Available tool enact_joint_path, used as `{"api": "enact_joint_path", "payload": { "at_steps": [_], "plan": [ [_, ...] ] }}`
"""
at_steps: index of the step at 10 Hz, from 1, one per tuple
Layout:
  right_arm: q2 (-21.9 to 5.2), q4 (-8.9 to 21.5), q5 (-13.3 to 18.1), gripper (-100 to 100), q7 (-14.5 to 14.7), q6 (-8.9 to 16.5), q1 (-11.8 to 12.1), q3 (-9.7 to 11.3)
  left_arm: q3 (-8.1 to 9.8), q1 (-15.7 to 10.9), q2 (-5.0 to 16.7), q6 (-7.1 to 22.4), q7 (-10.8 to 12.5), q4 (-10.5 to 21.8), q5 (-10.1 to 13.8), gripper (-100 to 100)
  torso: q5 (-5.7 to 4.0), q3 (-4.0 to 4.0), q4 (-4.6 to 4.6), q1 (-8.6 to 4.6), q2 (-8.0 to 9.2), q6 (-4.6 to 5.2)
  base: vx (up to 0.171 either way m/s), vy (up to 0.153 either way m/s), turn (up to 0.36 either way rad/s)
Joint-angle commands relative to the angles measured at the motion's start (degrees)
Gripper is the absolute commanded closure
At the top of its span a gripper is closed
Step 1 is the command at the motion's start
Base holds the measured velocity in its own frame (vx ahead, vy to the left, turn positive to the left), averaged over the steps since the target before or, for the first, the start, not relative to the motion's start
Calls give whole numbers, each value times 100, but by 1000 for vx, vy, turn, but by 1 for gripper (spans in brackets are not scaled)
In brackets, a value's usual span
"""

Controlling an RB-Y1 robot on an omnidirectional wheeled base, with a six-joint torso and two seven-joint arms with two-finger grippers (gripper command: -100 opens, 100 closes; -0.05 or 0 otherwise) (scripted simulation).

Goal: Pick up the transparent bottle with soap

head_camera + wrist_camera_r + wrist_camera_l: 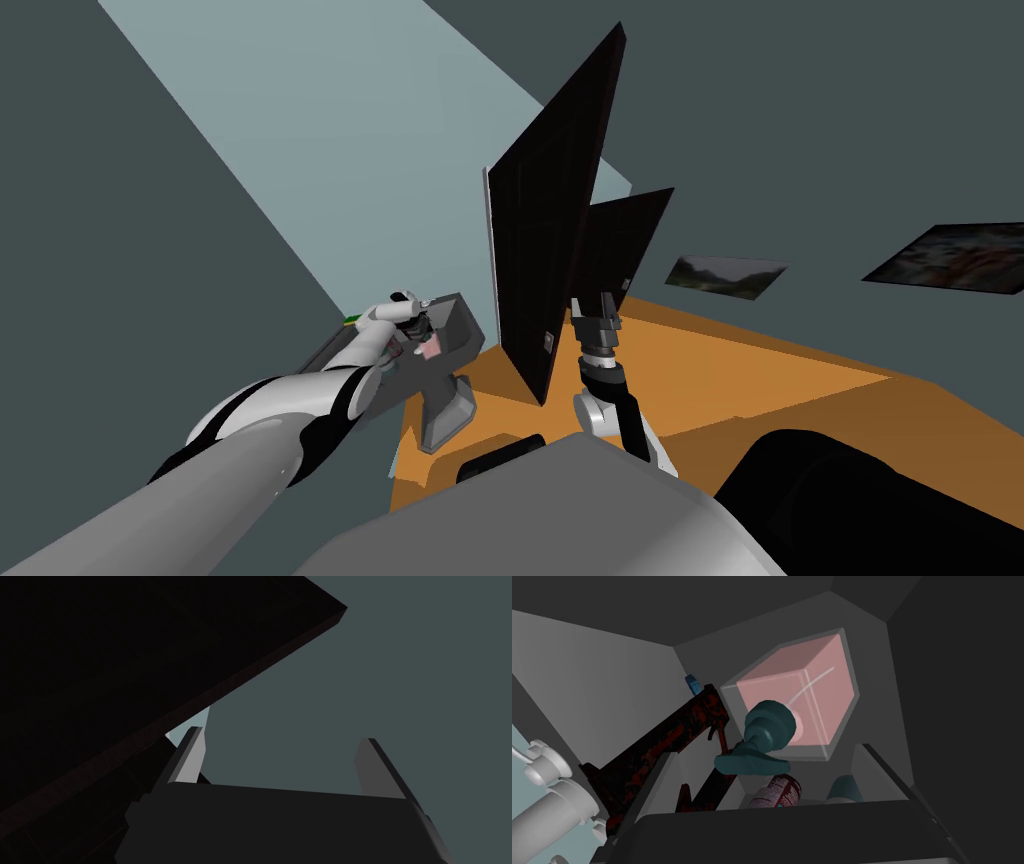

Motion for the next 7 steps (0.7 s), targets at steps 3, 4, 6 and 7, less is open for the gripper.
{"api": "enact_joint_path", "payload": {
  "at_steps": [3,4,6,7],
  "plan": [
    [0,0,0,0,0,0,1,0,42,-105,103,206,-12,188,67,-100,1,-9,-3,6,-17,0,93,26,22],
    [0,0,0,0,0,0,0,0,44,-105,108,236,-9,183,69,0,1,-2,-2,0,-1,1,9,3,-1],
    [1,0,0,0,0,0,2,0,347,-74,174,277,-416,249,56,-100,-6,-5,-1,-32,-13,-8,142,-116,267],
    [1,0,0,0,0,0,1,1,347,-74,174,277,-542,249,56,-100,-11,-13,-6,-53,-22,3,65,-89,-7]
  ]
}}
